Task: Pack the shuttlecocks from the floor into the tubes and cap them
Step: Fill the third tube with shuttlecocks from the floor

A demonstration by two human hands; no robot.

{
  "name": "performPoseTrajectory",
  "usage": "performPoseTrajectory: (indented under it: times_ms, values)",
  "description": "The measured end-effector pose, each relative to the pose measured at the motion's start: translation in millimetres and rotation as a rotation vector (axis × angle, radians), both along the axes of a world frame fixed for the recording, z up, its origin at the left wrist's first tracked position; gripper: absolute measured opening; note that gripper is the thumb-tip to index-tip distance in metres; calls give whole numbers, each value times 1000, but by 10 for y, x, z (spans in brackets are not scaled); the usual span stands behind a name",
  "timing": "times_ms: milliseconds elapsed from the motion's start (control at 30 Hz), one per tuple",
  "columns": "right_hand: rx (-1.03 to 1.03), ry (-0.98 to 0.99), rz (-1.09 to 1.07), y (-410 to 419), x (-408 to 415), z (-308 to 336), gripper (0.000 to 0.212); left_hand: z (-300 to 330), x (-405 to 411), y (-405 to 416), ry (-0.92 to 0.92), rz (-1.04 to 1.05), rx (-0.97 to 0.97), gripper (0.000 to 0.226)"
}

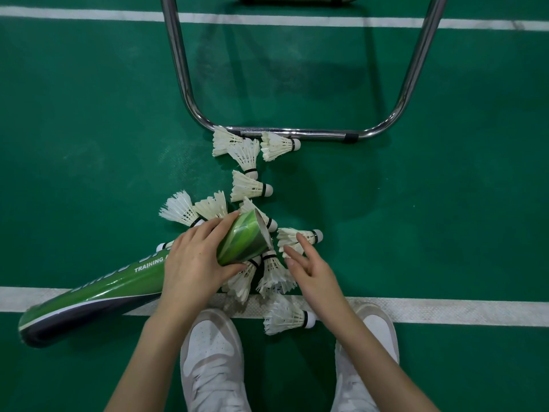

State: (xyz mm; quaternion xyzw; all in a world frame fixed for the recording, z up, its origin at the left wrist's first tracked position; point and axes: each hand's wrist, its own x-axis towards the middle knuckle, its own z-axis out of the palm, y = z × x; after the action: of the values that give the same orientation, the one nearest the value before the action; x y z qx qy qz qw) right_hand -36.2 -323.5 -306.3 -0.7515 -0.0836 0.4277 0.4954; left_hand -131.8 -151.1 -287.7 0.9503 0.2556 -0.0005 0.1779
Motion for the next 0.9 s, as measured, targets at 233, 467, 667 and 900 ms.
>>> performPoseTrajectory:
  times_ms: [233,467,667,900]
  values:
    - [-75,-41,-75,-99,53,-28,56,3,11,-15,-1,2,-5,91]
    - [-103,-129,-78,-95,7,-64,58,3,6,-26,8,1,-7,91]
    - [-95,-183,-219,-215,131,-57,53,2,1,-32,9,-2,-4,90]
    - [-28,-135,-274,-254,252,-183,49,-4,4,-57,8,-3,2,90]
